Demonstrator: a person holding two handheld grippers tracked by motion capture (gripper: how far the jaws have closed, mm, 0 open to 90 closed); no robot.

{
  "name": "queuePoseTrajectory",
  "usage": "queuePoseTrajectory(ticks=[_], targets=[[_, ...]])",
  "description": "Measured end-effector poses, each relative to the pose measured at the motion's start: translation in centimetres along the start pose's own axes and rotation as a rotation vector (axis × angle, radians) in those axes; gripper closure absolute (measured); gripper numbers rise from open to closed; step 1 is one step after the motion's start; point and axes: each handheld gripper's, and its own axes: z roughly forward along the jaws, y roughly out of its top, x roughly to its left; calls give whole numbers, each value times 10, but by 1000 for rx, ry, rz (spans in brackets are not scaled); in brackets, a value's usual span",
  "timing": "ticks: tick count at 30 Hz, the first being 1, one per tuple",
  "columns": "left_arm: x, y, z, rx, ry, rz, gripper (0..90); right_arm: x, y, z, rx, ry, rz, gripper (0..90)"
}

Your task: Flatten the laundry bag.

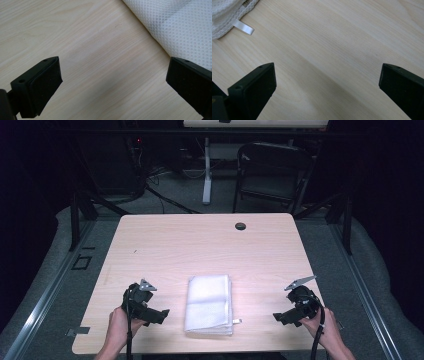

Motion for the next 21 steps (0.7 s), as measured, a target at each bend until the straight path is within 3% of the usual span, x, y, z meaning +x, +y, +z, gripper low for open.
queuePoseTrajectory(ticks=[9,21], targets=[[-10,6,0,-22,-29,28,3,4,2,0,8,15,-10,14],[-33,20,3,-48,-77,100,11,6,3,-3,3,14,-10,21]])
